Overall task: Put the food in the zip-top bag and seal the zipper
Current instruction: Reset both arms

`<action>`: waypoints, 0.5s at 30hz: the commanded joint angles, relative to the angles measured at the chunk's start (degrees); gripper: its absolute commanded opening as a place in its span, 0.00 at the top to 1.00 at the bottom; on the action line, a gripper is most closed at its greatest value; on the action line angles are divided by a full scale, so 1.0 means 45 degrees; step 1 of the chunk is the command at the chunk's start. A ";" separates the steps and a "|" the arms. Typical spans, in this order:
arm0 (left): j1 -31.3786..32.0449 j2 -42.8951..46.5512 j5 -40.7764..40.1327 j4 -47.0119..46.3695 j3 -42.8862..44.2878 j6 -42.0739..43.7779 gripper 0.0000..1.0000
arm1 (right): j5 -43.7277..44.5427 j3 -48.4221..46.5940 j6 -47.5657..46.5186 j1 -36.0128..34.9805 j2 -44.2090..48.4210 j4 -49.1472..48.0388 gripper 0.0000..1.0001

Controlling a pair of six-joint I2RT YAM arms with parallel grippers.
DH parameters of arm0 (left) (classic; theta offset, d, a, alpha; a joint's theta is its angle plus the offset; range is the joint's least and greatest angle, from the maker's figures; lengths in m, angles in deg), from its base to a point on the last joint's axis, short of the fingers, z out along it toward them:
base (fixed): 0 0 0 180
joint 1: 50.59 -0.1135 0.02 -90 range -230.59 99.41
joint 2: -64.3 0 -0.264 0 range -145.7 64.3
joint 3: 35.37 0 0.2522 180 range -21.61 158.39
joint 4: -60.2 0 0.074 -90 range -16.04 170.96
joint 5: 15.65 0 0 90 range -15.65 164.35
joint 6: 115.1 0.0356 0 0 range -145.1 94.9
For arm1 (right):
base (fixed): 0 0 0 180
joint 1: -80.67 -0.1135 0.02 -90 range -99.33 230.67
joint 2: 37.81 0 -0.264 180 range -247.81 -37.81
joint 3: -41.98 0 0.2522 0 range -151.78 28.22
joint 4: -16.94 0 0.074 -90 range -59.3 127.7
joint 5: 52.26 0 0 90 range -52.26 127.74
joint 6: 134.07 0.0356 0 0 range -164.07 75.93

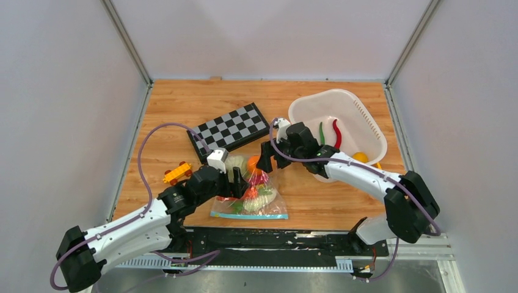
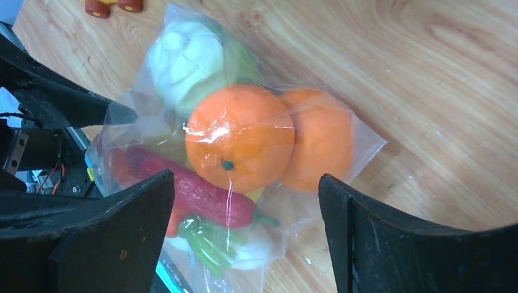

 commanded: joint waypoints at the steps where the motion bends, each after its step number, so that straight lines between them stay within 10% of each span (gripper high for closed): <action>1: -0.0030 0.0305 -0.1385 0.0637 0.0913 -0.0120 0.01 | 0.0526 -0.0307 -0.0773 0.0157 0.1505 0.0432 0.13; 15: -0.0032 0.2939 -0.6101 0.5137 0.1972 -0.0878 0.00 | 0.2713 0.1822 -0.2459 0.0177 0.5941 -0.0729 0.07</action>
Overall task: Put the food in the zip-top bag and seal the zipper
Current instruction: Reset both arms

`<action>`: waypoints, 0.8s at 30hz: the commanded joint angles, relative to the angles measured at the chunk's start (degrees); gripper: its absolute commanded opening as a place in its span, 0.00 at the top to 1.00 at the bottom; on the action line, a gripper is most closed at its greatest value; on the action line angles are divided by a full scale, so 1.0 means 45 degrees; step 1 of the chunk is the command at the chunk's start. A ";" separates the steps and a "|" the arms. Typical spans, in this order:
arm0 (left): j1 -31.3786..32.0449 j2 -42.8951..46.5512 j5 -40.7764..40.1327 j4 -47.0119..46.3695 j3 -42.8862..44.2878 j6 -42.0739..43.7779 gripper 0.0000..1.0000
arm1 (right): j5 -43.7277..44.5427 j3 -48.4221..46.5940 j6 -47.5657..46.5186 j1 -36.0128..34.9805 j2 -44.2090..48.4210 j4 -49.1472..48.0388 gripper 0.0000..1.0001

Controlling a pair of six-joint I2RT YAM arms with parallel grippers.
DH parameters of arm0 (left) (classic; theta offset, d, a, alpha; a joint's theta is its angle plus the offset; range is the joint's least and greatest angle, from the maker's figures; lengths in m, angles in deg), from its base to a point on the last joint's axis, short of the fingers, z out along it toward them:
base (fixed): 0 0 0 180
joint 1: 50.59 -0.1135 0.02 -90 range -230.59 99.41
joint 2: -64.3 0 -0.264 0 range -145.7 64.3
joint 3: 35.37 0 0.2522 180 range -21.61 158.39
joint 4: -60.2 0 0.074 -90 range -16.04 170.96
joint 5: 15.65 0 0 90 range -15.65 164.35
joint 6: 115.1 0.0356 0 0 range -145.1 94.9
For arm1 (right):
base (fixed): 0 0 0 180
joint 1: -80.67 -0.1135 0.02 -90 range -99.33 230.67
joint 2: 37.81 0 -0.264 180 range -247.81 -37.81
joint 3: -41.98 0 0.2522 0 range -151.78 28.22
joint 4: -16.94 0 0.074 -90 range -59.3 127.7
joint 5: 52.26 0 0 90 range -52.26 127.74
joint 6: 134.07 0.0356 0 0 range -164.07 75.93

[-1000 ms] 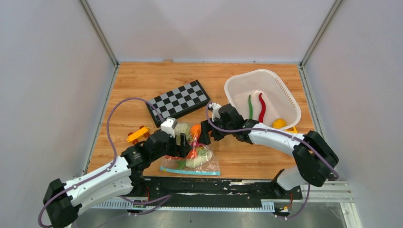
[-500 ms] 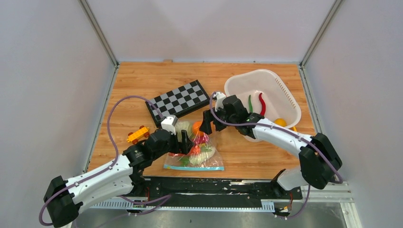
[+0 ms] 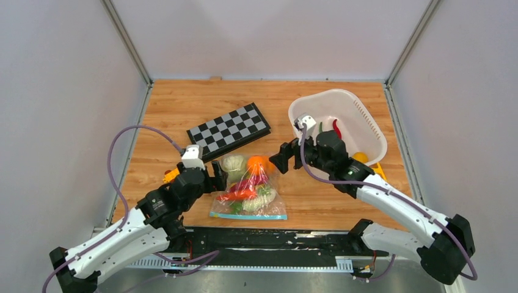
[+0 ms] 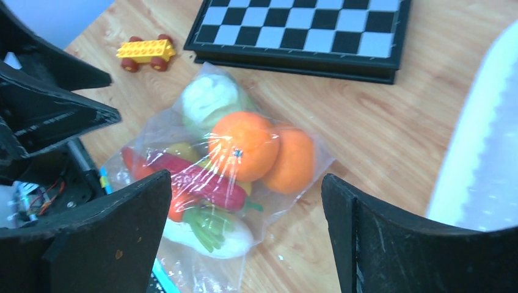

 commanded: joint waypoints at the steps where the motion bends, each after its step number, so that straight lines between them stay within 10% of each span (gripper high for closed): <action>1: -0.0031 0.0661 -0.2428 0.1359 0.0773 -0.0304 0.00 | 0.1822 0.0198 -0.1841 0.0049 0.1447 -0.0196 0.07; 24: -0.0031 -0.0204 -0.4721 -0.0134 0.3160 0.4834 0.00 | 0.9837 0.0383 -0.3529 0.0338 0.4417 0.0491 0.00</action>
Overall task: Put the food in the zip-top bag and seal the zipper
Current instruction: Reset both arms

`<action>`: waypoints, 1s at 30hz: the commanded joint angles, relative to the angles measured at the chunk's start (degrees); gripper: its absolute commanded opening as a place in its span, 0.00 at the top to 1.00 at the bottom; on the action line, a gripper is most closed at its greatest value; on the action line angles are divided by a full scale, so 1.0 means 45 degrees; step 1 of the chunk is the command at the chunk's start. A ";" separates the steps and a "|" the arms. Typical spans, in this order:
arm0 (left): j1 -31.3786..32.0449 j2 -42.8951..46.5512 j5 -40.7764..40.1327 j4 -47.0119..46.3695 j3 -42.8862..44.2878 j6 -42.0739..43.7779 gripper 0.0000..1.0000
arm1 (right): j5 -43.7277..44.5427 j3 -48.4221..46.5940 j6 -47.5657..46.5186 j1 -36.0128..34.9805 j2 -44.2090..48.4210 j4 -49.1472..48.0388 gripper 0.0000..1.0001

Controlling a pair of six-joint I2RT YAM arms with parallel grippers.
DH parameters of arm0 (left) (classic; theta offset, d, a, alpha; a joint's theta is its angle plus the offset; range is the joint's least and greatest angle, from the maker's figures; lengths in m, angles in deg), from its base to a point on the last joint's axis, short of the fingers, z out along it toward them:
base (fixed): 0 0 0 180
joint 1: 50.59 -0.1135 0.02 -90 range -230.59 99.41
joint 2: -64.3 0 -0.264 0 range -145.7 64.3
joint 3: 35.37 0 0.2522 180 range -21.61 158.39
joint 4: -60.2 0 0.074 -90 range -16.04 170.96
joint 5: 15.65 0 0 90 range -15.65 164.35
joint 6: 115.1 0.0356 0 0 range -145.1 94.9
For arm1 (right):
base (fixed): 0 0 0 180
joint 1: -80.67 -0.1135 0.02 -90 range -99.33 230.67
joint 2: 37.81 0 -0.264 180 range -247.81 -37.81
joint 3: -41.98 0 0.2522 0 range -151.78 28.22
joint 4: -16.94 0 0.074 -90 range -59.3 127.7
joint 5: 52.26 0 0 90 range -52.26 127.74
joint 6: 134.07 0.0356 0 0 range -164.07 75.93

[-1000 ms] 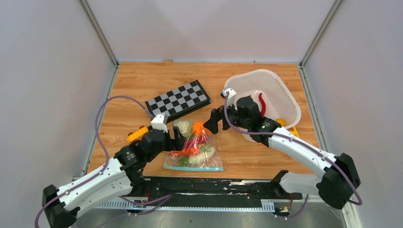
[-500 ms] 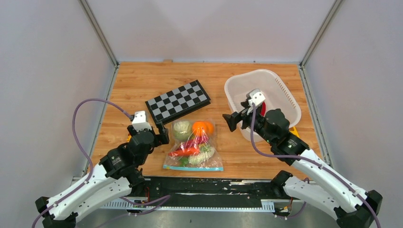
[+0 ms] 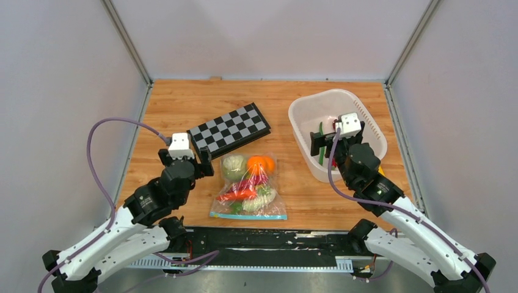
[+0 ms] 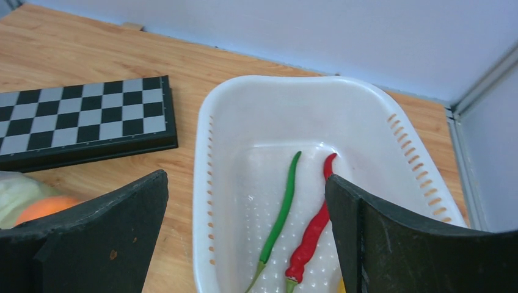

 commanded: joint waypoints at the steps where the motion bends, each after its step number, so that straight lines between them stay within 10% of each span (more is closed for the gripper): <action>1: -0.0048 -0.0393 -0.0691 -0.1319 0.0985 0.2758 0.00 | 0.1549 -0.0265 0.0303 0.0351 0.0041 0.0195 0.00; 6: -0.1016 -0.1258 0.0614 -0.1704 0.2044 0.3984 0.00 | 0.0534 -0.0722 0.1361 0.1864 -0.0155 0.0725 0.00; 15: -0.6778 -0.2871 0.6372 -0.1608 0.3705 0.2802 0.00 | -0.3937 -0.2074 0.2968 0.5737 -0.1641 0.1713 0.00; 30: -0.6867 -0.1384 0.4309 0.0331 0.3077 -0.0039 0.00 | -0.7487 -0.2257 0.3769 0.6362 -0.0962 0.2601 0.00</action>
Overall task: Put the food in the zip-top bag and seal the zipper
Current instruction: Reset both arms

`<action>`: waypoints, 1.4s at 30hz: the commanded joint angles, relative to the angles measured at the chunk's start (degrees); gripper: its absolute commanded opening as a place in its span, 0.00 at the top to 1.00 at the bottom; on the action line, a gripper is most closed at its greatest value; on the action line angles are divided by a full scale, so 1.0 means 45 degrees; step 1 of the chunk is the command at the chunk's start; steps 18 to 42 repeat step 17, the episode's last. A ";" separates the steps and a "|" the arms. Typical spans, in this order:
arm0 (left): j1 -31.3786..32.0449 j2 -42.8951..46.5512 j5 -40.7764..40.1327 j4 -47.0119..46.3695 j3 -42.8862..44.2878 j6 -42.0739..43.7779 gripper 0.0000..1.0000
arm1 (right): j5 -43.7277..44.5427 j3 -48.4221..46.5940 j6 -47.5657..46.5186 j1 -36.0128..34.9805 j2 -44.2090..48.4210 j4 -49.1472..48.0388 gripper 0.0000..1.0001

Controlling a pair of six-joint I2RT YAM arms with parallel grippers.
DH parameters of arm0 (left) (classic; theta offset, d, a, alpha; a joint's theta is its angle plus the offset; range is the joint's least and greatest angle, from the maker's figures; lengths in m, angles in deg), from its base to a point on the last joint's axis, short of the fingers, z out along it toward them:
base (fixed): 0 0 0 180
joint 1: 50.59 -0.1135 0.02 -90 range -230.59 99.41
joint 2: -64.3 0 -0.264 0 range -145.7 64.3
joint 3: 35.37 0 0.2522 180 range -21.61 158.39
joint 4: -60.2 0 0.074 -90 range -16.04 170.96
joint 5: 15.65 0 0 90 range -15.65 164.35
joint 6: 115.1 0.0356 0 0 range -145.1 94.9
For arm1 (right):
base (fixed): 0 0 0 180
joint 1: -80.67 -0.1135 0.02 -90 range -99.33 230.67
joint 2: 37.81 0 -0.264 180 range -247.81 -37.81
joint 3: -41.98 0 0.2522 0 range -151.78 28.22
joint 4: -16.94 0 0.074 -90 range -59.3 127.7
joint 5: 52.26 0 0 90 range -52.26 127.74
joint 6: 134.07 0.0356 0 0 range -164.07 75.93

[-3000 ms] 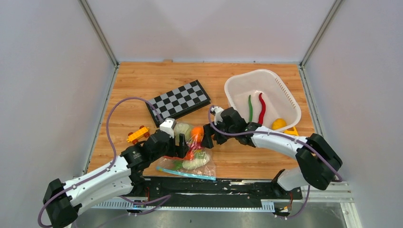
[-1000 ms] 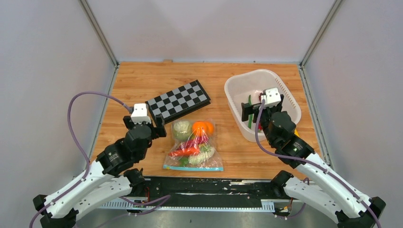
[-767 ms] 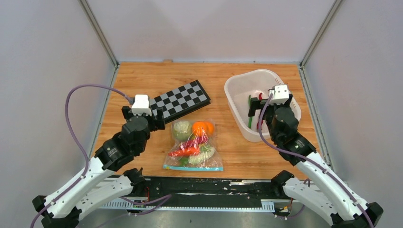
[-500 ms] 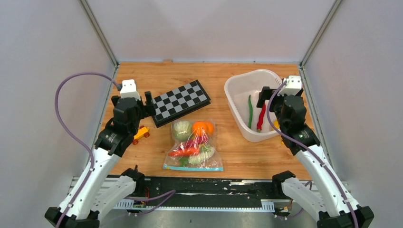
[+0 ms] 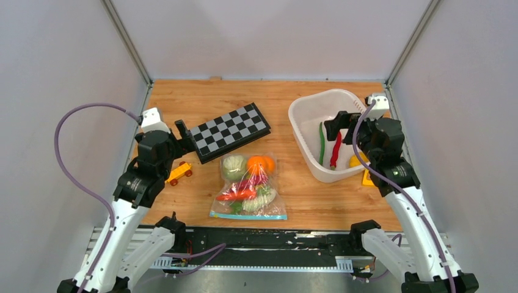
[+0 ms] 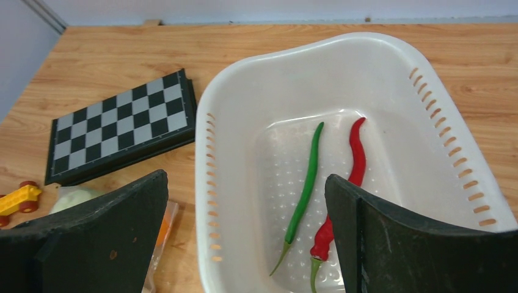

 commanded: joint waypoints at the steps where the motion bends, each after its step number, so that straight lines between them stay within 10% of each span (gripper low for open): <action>1: -0.0048 0.0910 -0.0400 -0.0162 -0.0142 -0.0495 0.00 | -0.1034 0.0414 0.0554 0.0017 0.0691 -0.0512 0.00; 42: -0.0048 0.1070 -0.0498 -0.0262 -0.0501 -0.0682 0.00 | -0.0746 0.0448 0.0479 0.0017 0.0450 -0.0017 0.00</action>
